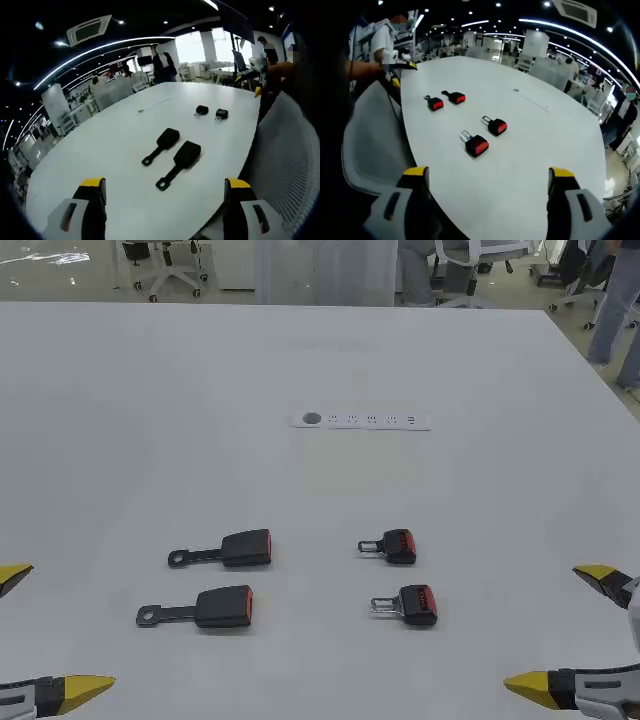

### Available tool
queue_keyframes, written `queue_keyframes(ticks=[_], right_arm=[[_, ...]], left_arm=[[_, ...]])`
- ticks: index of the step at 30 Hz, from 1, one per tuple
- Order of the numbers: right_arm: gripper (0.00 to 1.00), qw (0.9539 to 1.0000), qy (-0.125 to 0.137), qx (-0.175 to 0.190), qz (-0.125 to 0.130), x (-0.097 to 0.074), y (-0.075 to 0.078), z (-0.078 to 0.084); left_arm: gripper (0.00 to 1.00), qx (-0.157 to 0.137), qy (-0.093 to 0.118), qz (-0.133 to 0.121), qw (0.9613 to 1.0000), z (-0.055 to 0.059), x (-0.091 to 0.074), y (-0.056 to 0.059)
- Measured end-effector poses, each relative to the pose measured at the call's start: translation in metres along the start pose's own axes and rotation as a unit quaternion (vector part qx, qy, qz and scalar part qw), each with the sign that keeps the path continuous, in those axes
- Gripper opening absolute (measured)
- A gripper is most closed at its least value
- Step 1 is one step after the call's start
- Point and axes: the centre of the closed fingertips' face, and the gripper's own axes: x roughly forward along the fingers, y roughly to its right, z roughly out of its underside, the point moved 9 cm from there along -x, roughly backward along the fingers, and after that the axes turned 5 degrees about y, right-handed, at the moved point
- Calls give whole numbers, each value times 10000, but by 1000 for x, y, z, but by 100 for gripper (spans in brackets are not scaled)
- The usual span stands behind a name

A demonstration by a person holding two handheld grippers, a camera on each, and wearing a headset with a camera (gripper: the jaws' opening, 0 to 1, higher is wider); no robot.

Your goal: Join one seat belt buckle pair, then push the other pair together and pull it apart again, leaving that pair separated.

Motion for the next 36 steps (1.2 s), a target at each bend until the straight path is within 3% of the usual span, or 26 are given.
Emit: queue_keyframes(ticks=[11, 15, 21, 29, 36], right_arm=[[98, 10000, 44, -66, -35, 5, -7, 0], [98, 9999, 45, -89, -41, 7, -8, -1], [97, 9999, 83, -144, -49, 7, -9, -3], [95, 9997, -117, -217, -68, 8, -11, -1], [98, 9999, 13, -164, -9, 8, -12, -3]], left_arm=[[100, 31, -40, 4, 10000, 0, -2, -1], [100, 182, -150, 1, 9997, 2, -2, 0], [100, 109, -149, 7, 9998, 3, -3, -1], [100, 104, -56, -36, 9999, 1, -3, -4], [100, 114, -131, -47, 9998, 5, -4, -3]])
